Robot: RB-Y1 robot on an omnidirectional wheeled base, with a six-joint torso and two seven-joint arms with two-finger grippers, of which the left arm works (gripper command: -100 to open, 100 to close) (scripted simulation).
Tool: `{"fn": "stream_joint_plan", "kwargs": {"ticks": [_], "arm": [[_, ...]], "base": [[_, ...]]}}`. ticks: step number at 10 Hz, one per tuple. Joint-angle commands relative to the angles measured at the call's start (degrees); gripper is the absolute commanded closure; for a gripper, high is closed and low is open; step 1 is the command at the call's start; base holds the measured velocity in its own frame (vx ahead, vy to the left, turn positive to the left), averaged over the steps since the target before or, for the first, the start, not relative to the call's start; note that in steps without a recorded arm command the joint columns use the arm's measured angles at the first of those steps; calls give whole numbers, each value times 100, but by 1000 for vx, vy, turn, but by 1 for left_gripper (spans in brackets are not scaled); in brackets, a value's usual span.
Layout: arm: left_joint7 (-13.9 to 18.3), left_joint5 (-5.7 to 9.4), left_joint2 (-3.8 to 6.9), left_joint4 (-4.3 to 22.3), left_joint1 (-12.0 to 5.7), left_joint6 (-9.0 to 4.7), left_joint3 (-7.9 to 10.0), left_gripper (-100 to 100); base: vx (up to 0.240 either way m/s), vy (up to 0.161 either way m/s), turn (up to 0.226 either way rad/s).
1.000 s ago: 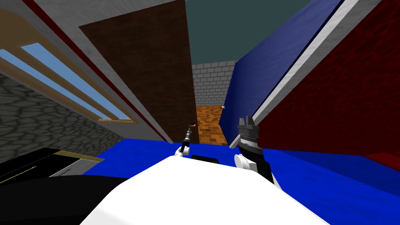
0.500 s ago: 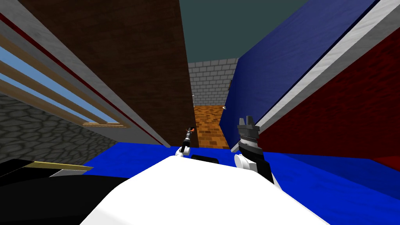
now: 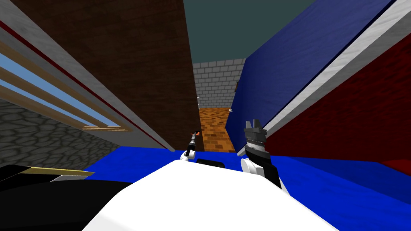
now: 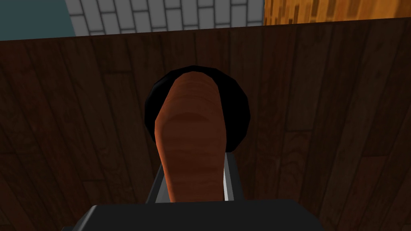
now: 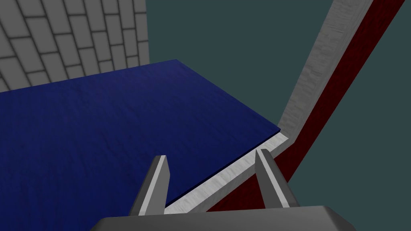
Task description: Push the door open
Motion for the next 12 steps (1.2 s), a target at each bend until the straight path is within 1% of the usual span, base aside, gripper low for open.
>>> {"fn": "stream_joint_plan", "kwargs": {"ticks": [1, 2, 3, 7, 10, 11, 12], "arm": [[3, -1, -8, 6, 19, -9, -5, 100], [3, -1, -8, 6, 19, -9, -5, 100], [-18, 33, 46, 5, 2, -2, 61, 100], [-54, 98, 119, 14, 5, -4, 179, 100], [-106, 188, 196, 27, 9, -7, 346, 100], [-106, 188, 196, 27, 9, -7, 346, 100], [-136, 240, 230, 34, 11, -9, 443, 100]], "base": [[0, 0, 0], [0, 0, 0], [111, -23, 11], [145, -37, 30], [195, -41, 52], [152, -31, 20], [158, -39, 41]]}}
